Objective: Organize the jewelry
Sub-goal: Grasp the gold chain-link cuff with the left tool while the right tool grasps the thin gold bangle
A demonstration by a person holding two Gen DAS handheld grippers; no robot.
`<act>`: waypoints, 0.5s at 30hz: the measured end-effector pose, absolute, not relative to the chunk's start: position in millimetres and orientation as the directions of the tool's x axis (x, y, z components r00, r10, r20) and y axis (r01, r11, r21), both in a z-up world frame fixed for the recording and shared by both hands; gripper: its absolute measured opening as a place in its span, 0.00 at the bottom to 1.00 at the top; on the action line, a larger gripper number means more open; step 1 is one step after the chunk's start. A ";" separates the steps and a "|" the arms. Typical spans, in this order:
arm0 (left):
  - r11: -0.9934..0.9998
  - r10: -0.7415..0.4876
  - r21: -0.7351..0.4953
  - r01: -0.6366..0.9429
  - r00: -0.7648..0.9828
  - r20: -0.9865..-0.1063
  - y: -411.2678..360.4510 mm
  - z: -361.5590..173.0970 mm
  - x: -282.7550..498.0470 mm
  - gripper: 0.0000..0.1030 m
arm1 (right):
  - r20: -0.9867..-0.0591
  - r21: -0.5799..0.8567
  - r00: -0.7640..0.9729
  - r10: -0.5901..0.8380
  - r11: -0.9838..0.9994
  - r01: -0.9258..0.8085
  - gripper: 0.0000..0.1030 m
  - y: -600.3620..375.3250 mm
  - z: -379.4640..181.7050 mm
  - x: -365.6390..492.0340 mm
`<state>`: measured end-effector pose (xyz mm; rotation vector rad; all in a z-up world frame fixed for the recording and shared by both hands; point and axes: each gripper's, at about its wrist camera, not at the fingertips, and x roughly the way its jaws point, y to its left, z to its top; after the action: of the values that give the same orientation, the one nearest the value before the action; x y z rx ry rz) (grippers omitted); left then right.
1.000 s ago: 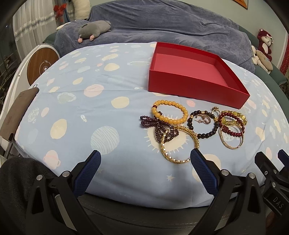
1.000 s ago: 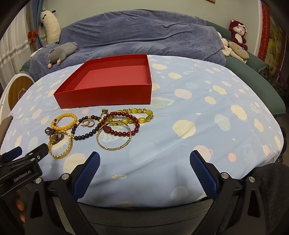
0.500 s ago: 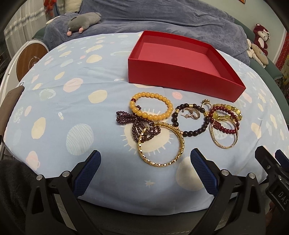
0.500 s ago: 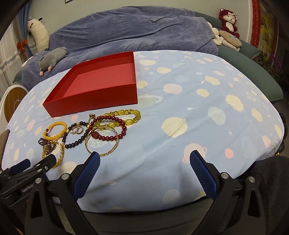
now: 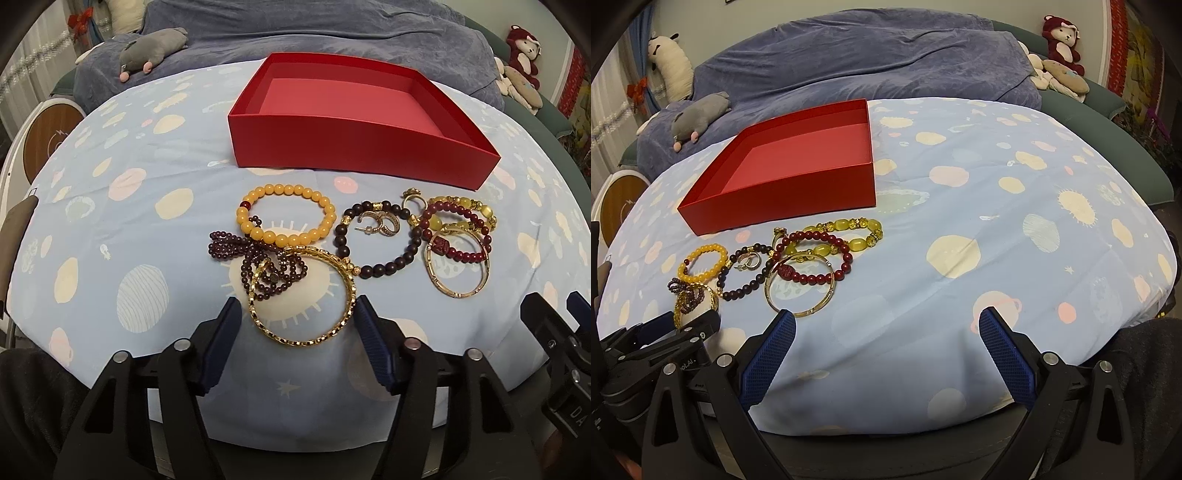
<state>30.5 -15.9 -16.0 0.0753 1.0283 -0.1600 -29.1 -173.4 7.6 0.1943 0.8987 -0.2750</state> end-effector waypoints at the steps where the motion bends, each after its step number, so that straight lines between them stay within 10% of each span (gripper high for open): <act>1: 0.985 -0.100 -0.013 0.173 0.507 -0.856 -15.6 -15.4 30.0 0.53 | -0.791 0.049 0.592 -0.155 0.948 0.313 0.93 -172.8 7.7 -29.2; 15: 0.989 -0.106 -0.032 0.141 0.553 -0.827 9.8 -3.6 23.8 0.53 | -0.802 0.046 0.590 -0.092 0.976 0.215 0.93 -151.4 6.9 -11.1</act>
<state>23.8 9.8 -3.6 0.0397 0.9745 -0.1462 -11.1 -151.4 6.9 0.1431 0.9232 -0.1795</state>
